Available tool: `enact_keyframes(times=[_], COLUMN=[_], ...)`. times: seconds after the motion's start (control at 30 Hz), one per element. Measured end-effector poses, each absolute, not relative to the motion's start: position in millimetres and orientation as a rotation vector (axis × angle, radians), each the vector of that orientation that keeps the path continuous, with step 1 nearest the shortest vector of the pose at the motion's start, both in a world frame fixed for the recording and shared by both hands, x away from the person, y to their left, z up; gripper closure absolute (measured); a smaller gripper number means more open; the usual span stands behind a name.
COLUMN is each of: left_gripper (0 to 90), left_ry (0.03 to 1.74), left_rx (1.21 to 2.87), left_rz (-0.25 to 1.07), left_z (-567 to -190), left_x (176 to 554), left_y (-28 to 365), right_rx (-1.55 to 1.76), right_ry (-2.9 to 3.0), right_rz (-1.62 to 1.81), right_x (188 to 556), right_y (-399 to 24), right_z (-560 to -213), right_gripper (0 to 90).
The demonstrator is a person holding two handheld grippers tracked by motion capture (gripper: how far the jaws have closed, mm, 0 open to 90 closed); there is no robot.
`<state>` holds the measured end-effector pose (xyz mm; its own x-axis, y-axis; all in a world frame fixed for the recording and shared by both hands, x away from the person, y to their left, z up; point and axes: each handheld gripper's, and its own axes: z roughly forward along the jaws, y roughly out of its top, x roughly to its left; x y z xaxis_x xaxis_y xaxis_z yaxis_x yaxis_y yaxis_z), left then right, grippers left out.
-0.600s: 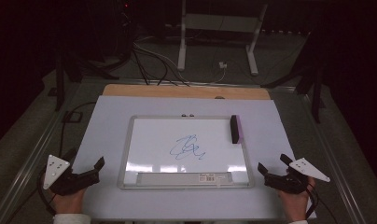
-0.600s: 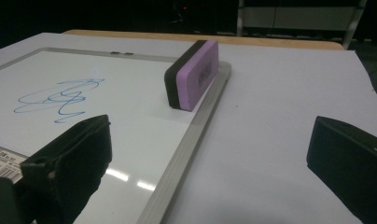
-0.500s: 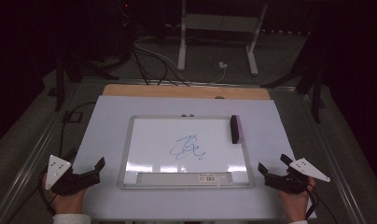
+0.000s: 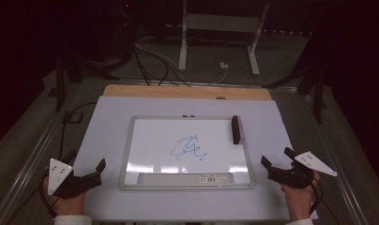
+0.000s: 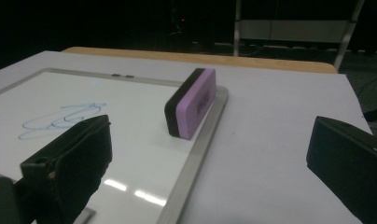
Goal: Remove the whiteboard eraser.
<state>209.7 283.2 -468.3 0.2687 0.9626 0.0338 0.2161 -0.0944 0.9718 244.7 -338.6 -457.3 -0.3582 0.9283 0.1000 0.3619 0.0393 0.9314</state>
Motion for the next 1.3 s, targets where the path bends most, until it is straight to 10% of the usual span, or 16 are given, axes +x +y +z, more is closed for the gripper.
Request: enact_keyframes(times=[1.3], left_gripper=[0.6], left_ry=[1.096], left_rx=[1.597], left_rz=[0.963], left_z=[-475.8], left_x=[210.3], left_y=[279.9], right_rx=[1.384], right_ry=[1.857], right_rz=[1.239], right_x=[357.9], right_y=[-300.0], right_z=[-440.1], right_gripper=[0.6])
